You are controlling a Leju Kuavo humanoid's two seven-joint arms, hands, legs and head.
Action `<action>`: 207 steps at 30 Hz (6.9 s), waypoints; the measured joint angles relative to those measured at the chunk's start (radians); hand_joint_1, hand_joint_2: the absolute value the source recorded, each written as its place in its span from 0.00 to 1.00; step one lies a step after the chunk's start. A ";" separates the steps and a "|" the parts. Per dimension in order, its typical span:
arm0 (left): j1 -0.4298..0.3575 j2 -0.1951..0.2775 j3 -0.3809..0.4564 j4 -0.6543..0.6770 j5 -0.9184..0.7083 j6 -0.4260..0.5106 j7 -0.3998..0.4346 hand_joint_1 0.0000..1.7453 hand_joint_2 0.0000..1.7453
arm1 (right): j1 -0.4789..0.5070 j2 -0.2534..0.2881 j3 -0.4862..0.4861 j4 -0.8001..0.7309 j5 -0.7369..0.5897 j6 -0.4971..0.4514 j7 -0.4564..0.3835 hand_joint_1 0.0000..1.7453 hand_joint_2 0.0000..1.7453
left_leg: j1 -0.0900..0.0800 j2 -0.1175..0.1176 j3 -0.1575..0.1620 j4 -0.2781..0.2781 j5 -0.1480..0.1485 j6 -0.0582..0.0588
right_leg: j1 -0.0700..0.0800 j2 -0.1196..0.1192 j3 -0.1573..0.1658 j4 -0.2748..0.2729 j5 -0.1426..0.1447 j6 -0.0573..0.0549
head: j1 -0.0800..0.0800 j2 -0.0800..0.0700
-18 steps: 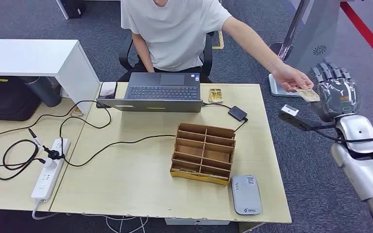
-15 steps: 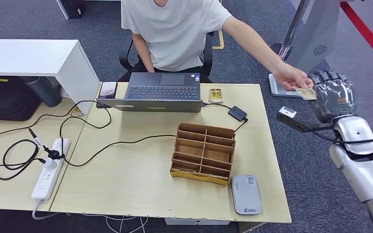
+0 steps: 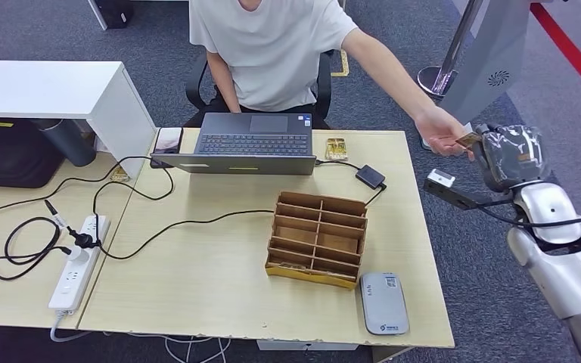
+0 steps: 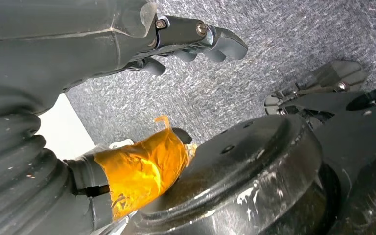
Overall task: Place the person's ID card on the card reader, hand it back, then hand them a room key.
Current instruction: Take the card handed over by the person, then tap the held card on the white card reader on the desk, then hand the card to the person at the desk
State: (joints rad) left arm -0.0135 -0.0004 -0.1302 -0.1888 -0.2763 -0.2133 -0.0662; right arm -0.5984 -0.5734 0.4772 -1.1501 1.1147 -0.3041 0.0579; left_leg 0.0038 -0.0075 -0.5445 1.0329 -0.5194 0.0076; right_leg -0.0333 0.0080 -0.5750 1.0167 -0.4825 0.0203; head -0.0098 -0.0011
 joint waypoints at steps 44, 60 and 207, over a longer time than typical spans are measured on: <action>0.020 -0.025 0.091 0.002 0.058 0.060 0.046 0.00 1.00 | 0.831 0.083 -0.210 -0.536 0.111 -0.282 -0.084 1.00 1.00 | 0.001 -0.002 0.000 -0.001 -0.002 -0.001 | 0.001 -0.002 0.000 -0.001 -0.003 0.000 | 0.000 0.000; 0.017 -0.024 0.091 0.002 0.053 0.061 0.064 0.00 1.00 | 0.767 0.163 -0.012 -0.350 0.130 -0.291 -0.048 1.00 1.00 | 0.001 -0.002 0.000 -0.001 -0.002 -0.001 | 0.001 -0.002 0.000 -0.001 -0.003 0.000 | 0.000 0.000; 0.011 -0.032 0.142 0.002 -0.051 0.075 0.108 0.00 1.00 | 0.554 0.451 0.174 -0.080 0.040 -0.281 -0.027 0.00 1.00 | 0.006 -0.003 -0.005 0.000 0.003 -0.008 | 0.005 -0.002 -0.006 0.001 0.000 -0.005 | 0.000 0.000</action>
State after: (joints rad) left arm -0.0029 -0.0320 0.0118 -0.1869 -0.3272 -0.1378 0.0423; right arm -0.0449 -0.1227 0.6516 -1.2300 1.1543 -0.5853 0.0310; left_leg 0.0094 -0.0107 -0.5495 1.0325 -0.5166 -0.0004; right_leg -0.0286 0.0061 -0.5806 1.0175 -0.4821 0.0150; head -0.0095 -0.0011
